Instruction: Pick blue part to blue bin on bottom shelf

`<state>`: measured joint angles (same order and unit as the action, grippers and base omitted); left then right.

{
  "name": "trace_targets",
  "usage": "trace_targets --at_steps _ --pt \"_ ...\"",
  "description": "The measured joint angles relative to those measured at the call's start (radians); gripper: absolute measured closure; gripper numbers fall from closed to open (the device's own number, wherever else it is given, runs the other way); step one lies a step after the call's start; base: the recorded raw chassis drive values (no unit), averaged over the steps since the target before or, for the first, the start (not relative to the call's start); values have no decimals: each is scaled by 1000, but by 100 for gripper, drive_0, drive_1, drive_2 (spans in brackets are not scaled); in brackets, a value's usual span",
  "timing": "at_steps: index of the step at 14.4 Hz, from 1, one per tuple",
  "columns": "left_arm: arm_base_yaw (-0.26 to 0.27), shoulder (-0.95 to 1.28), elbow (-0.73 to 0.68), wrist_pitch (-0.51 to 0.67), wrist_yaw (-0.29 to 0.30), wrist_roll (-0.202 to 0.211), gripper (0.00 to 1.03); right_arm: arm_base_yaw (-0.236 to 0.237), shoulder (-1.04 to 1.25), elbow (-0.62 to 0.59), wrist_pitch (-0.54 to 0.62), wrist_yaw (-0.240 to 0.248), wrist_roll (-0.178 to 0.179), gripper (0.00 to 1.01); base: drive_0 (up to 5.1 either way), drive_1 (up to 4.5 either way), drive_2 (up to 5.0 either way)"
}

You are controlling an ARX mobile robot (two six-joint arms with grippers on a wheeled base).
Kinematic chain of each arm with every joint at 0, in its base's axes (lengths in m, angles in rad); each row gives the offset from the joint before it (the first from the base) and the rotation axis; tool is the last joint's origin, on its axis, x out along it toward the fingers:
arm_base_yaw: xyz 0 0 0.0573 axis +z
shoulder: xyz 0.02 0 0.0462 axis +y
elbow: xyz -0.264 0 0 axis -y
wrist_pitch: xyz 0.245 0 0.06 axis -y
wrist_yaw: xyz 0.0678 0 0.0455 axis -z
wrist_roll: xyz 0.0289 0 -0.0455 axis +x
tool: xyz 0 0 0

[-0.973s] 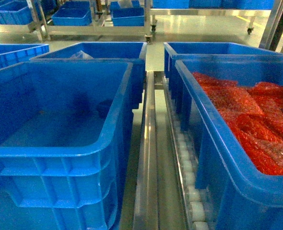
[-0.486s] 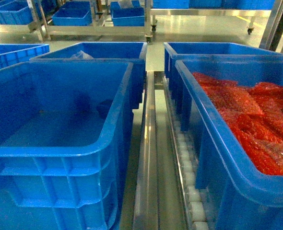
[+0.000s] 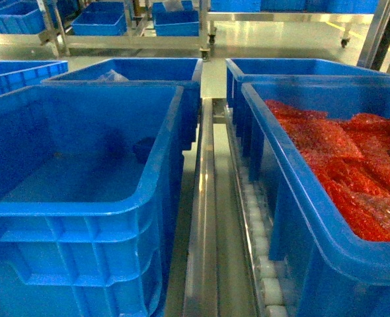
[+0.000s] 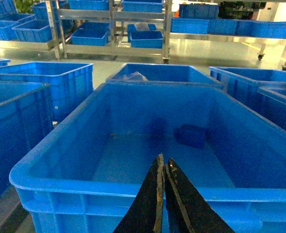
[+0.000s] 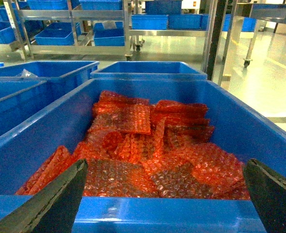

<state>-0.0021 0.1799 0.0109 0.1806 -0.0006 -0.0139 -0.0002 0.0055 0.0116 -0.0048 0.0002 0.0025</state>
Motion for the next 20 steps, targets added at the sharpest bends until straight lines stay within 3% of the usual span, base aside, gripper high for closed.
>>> trace_targets --at_steps 1,2,6,16,20 --pt "0 -21 0 -29 0 0 101 0 0 0 0 0 0 3 0 0 0" --pt "0 -111 1 -169 3 0 101 0 0 0 -1 0 0 3 0 0 0" --pt "0 -172 1 -183 0 3 101 0 0 0 -1 0 0 3 0 0 0" --pt "0 -172 1 -185 0 4 3 0 0 0 0 0 0 3 0 0 0" --pt "0 -172 1 -185 0 4 5 0 0 0 0 0 0 3 0 0 0"
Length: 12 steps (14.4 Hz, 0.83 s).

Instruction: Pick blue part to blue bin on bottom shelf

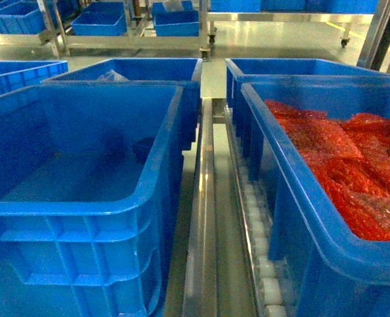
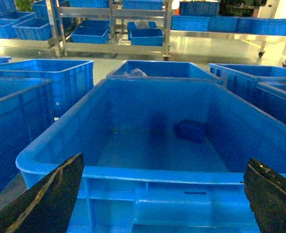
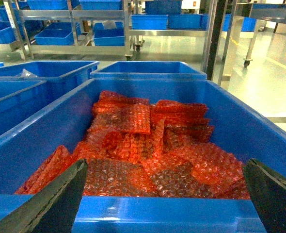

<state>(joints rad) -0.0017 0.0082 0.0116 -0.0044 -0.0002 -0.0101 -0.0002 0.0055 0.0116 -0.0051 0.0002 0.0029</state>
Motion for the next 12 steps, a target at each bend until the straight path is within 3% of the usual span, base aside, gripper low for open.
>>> trace_targets --at_steps 12 --pt "0 0 0 0 0 0 5 0 0 0 0 0 0 3 0 0 0"
